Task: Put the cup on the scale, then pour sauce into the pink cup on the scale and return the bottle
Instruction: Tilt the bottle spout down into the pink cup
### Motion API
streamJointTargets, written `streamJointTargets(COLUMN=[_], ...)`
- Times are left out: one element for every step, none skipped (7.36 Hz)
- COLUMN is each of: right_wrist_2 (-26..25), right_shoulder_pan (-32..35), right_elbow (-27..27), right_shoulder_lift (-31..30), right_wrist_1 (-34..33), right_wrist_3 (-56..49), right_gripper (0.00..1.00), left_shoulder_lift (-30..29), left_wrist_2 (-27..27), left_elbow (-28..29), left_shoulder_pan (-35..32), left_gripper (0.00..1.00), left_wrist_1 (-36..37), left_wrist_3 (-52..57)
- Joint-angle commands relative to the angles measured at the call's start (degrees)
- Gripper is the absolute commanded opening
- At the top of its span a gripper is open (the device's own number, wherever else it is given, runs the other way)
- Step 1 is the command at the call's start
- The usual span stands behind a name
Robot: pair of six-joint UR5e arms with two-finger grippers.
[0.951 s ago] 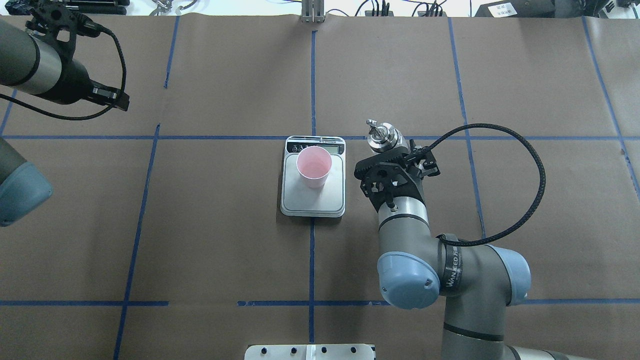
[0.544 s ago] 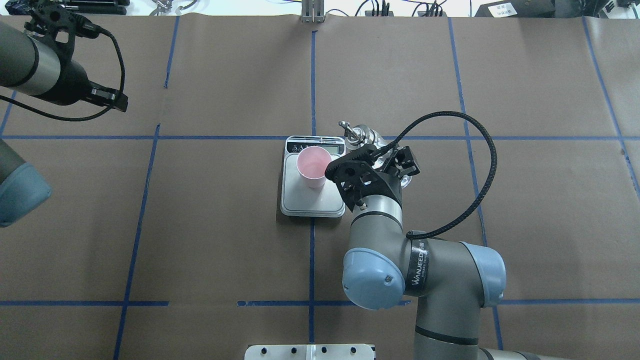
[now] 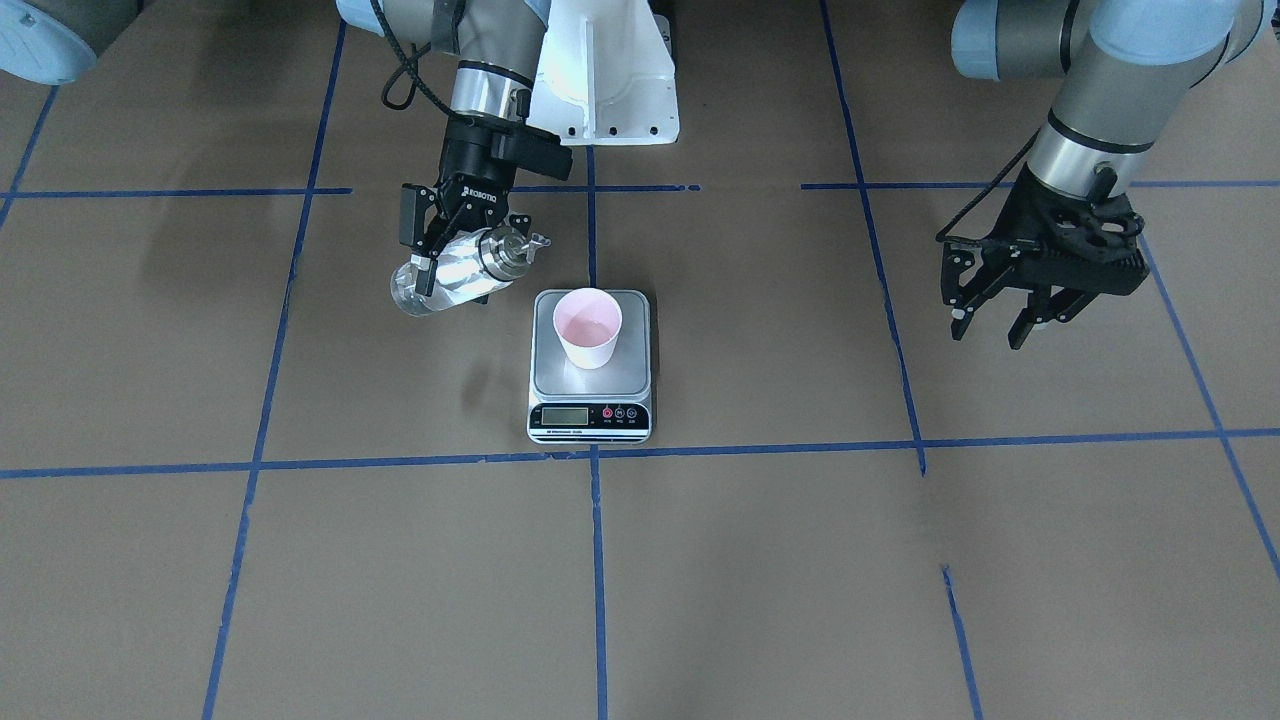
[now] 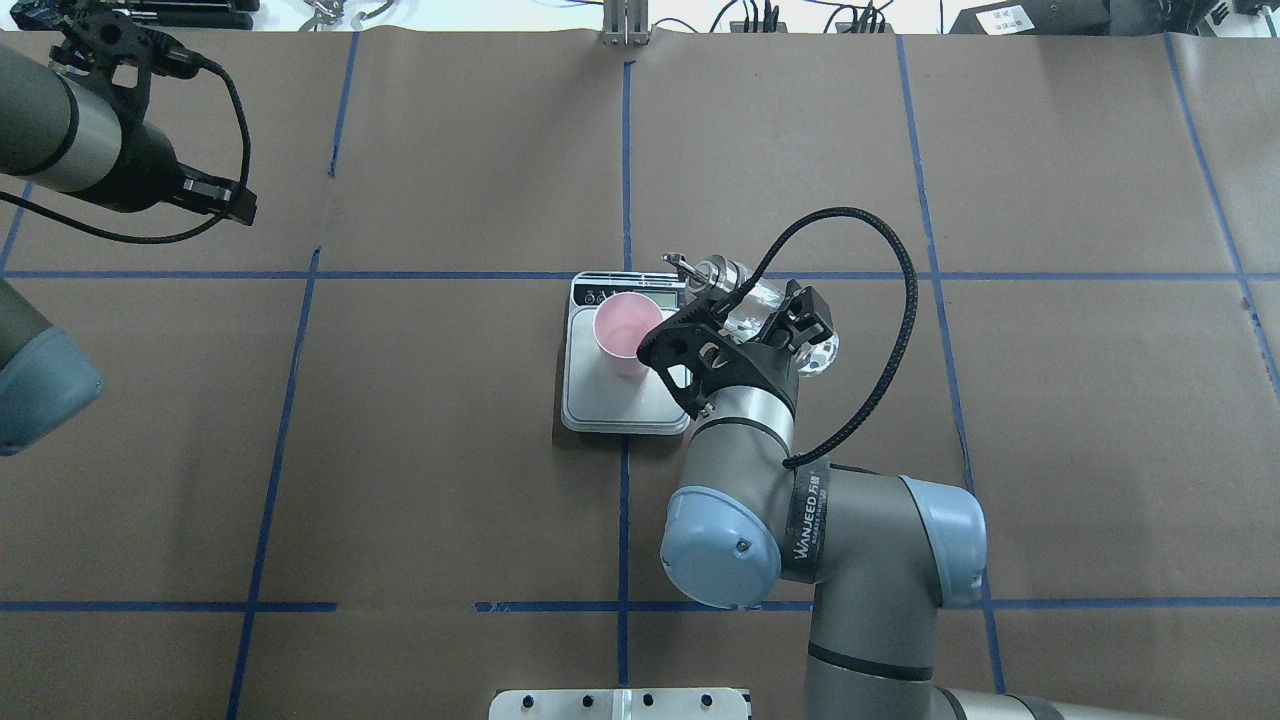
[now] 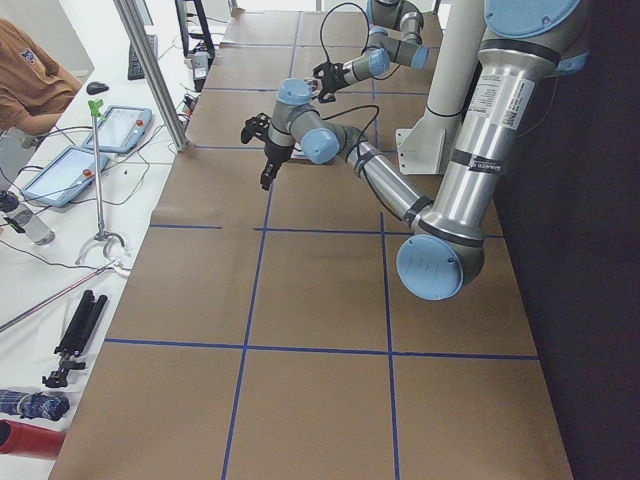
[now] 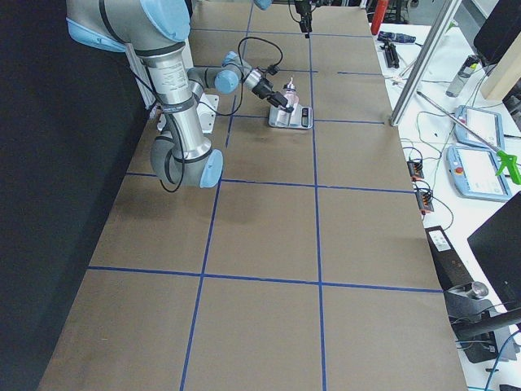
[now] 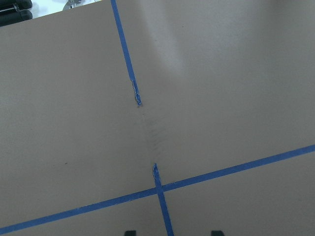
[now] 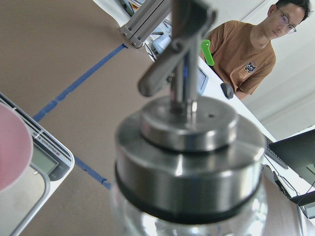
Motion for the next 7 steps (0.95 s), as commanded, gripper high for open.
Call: streamJointTargets(right_wrist_2=[-0.06, 0.03, -0.32, -0.67, -1.63, -3.82, -5.32], right_shoulder_pan=[1.1, 1.19, 1.19, 1.11, 1.1, 1.02, 1.02], right_elbow=[-1.68, -2.03, -3.43, -4.75, -5.11, -6.77, -7.04], right_shoulder_lift=[2.4, 2.07, 1.63, 2.06, 2.06, 2.76, 3.38], right_wrist_1=[-0.16, -0.24, -0.33, -1.98, -3.48, -4.8, -4.9], right_wrist_3=[-9.04, -9.01, -9.01, -9.8, -10.24, -13.2, -15.75], right_gripper=[0.0, 0.0, 0.0, 0.0, 0.0, 0.0, 0.0], left_shoulder_lift=[0.09, 0.09, 0.09, 0.09, 0.09, 0.0, 0.0], left_wrist_2=[-0.07, -0.07, -0.07, -0.07, -0.07, -0.07, -0.07], left_elbow=[-0.29, -0.29, -0.38, -0.55, -0.55, -0.55, -0.81], left_shoulder_pan=[0.0, 0.0, 0.0, 0.0, 0.0, 0.0, 0.0], left_gripper=[0.6, 0.6, 0.6, 0.6, 0.6, 0.6, 0.6], left_wrist_1=[0.0, 0.0, 0.0, 0.0, 0.0, 0.0, 0.0], left_wrist_3=[0.0, 0.0, -0.09, -0.18, -0.18, -0.18, -0.44])
